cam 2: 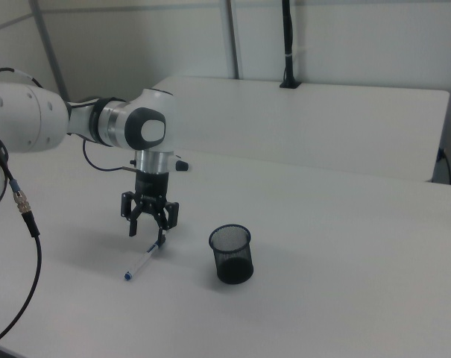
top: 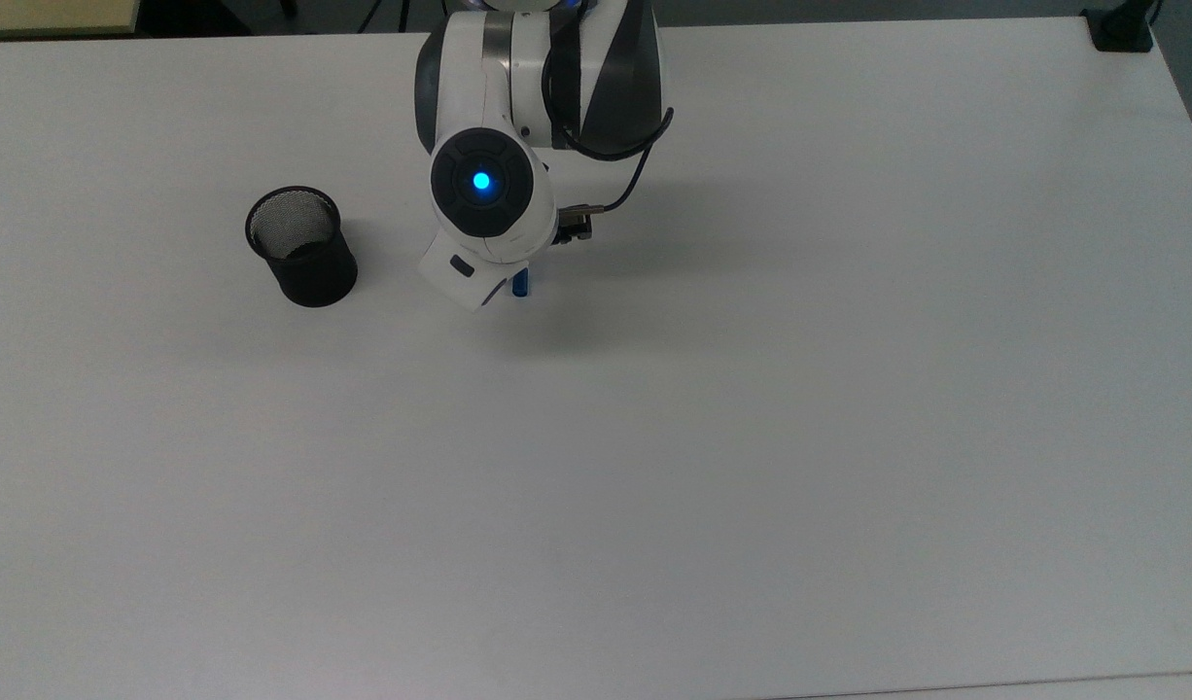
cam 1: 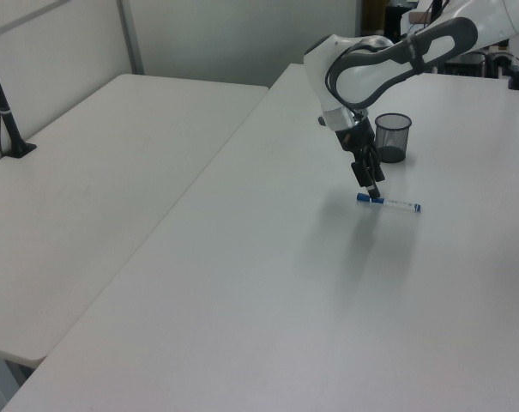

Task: Insert the marker
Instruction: 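Move the open gripper over the white blue-capped marker and lower it, then close the gripper on the marker near its blue cap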

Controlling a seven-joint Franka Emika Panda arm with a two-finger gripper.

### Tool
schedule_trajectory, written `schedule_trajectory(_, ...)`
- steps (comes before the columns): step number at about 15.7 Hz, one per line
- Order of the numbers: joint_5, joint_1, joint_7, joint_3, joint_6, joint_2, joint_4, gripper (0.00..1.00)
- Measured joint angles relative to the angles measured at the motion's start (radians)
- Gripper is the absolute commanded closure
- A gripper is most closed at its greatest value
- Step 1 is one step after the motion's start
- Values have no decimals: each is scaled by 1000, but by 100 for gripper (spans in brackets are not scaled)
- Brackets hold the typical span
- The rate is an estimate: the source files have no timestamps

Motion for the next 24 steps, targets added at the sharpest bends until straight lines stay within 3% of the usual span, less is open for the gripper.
schedule_trajectory(6,0,0,0,0,35,26,0,33)
schedule_trajectory(18,-7,7,0,-1,63,48,1,88)
schedule_trajectory(21,-8,7,0,-1,63,48,1,94)
schedule_trajectory(24,-8,7,0,-1,63,48,1,95)
